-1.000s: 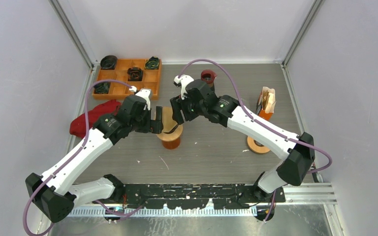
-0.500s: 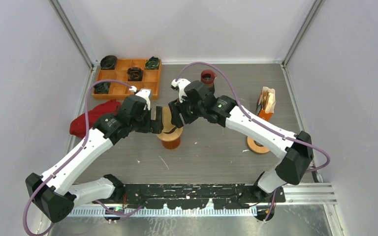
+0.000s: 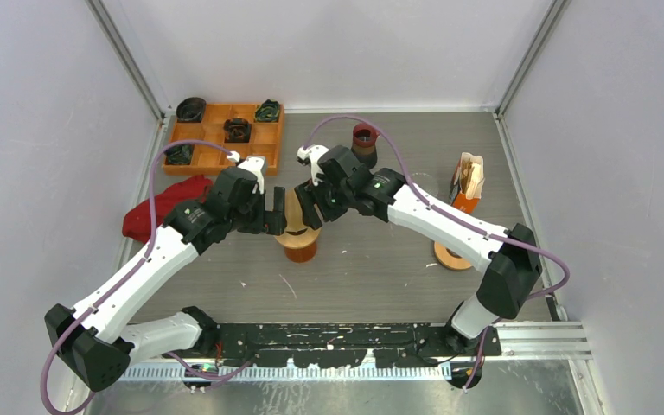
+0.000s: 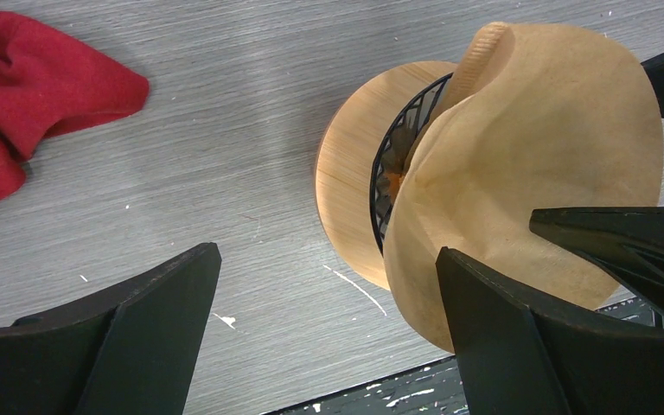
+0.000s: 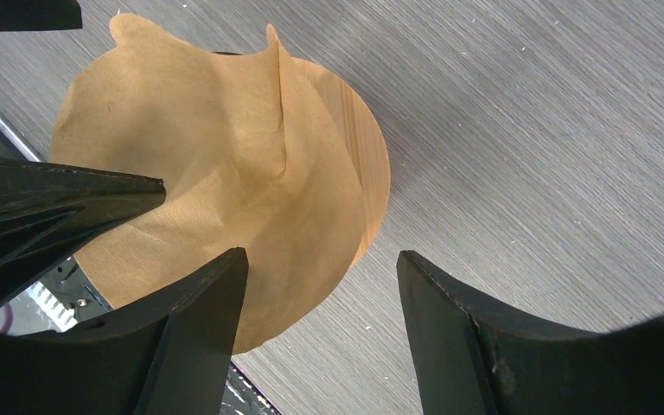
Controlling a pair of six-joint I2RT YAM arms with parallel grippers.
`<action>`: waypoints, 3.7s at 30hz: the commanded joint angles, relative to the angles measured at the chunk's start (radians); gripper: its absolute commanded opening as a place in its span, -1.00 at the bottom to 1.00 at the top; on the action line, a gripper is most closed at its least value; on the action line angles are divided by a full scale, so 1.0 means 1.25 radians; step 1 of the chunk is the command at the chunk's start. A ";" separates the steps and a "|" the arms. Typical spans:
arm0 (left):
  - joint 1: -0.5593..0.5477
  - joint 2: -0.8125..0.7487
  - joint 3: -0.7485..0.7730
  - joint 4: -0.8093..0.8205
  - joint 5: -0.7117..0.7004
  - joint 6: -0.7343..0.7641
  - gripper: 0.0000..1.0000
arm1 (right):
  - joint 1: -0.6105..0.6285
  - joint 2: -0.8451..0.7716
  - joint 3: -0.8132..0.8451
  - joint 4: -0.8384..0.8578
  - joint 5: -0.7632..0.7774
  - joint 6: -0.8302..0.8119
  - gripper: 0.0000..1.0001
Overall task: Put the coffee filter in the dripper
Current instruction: Place the coffee filter in the coffee dripper, then move the coffee server to the center of the board.
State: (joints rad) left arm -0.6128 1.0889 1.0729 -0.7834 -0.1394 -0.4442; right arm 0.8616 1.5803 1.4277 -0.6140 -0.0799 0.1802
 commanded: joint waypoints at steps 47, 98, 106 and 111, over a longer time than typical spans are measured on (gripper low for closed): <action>0.010 -0.020 0.052 0.026 -0.014 -0.007 0.98 | -0.003 -0.023 0.057 0.056 0.036 0.019 0.51; 0.036 -0.302 -0.013 0.040 -0.197 0.166 0.98 | 0.021 -0.345 -0.787 0.997 -0.062 -0.130 0.36; 0.043 -0.381 -0.103 0.092 -0.291 0.178 0.99 | 0.053 -0.158 -0.804 1.239 -0.026 -0.147 0.27; 0.048 -0.412 -0.120 0.093 -0.300 0.179 0.98 | 0.056 -0.054 -0.805 1.361 -0.015 -0.148 0.22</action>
State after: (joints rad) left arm -0.5613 0.5976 0.9283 -0.7364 -0.4736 -0.2375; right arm 0.9245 1.4471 0.4244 0.8310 -0.1234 0.0139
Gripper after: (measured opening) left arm 0.992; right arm 0.623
